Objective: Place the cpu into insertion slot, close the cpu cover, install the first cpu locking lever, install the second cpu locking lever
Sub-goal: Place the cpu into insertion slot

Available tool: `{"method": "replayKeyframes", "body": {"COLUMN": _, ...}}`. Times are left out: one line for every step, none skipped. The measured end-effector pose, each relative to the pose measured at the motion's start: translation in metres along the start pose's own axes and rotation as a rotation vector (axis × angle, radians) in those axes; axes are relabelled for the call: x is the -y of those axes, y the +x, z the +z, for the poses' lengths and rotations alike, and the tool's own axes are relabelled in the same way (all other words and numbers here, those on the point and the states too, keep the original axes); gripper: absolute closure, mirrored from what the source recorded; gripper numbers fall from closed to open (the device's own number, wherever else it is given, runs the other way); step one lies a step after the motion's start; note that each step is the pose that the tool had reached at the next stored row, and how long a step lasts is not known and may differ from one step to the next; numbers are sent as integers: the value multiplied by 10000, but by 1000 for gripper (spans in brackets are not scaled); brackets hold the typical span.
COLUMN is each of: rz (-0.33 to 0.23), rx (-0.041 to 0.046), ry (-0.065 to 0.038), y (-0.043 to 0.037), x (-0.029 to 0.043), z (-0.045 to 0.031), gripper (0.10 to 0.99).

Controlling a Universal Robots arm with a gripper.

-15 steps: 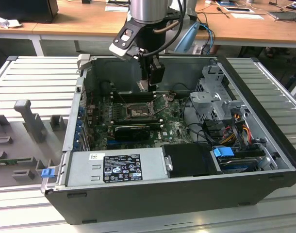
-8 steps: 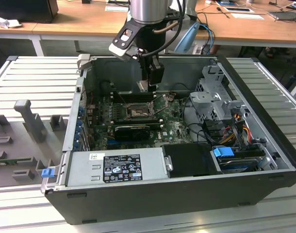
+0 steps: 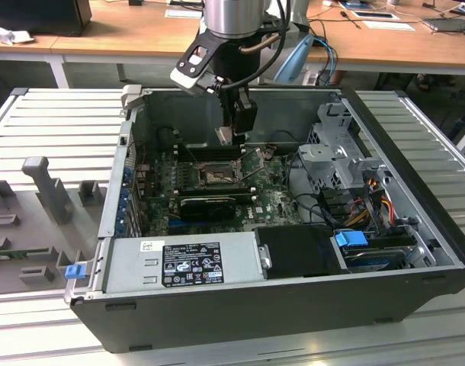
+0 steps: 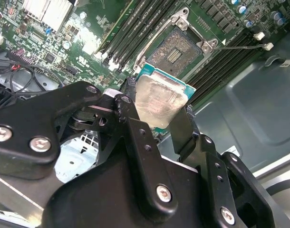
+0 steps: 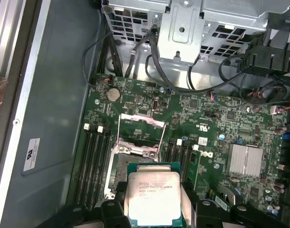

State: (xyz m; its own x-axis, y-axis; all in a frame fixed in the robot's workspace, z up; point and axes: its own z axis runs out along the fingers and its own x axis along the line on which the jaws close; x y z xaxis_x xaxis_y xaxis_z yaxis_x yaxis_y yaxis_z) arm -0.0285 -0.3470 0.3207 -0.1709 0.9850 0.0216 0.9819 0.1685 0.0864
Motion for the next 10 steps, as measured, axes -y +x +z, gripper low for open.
{"method": "replayKeyframes", "body": {"rz": 30, "rx": 3, "ry": 0, "y": 0, "x": 0, "z": 1, "gripper": 561}}
{"method": "replayKeyframes", "body": {"rz": 64, "rx": 6, "ry": -1, "y": 0, "x": 0, "z": 2, "gripper": 561}}
{"method": "replayKeyframes", "body": {"rz": 96, "rx": 8, "ry": -1, "y": 0, "x": 0, "z": 3, "gripper": 561}}
{"method": "replayKeyframes", "body": {"rz": 165, "rx": 15, "ry": -3, "y": 0, "x": 1, "z": 6, "gripper": 561}}
{"method": "replayKeyframes", "body": {"rz": 210, "rx": 18, "ry": -4, "y": 0, "x": 1, "z": 7, "gripper": 561}}
{"method": "replayKeyframes", "body": {"rz": 243, "rx": 22, "ry": -5, "y": 0, "x": 1, "z": 9, "gripper": 561}}
{"method": "replayKeyframes", "body": {"rz": 294, "rx": 26, "ry": -6, "y": 0, "x": 1, "z": 11, "gripper": 561}}
{"method": "replayKeyframes", "body": {"rz": 325, "rx": 29, "ry": -6, "y": 0, "x": 1, "z": 12, "gripper": 561}}
{"method": "replayKeyframes", "body": {"rz": 357, "rx": 31, "ry": -8, "y": 0, "x": 1, "z": 14, "gripper": 561}}
{"method": "replayKeyframes", "body": {"rz": 386, "rx": 33, "ry": -8, "y": 0, "x": 1, "z": 15, "gripper": 561}}
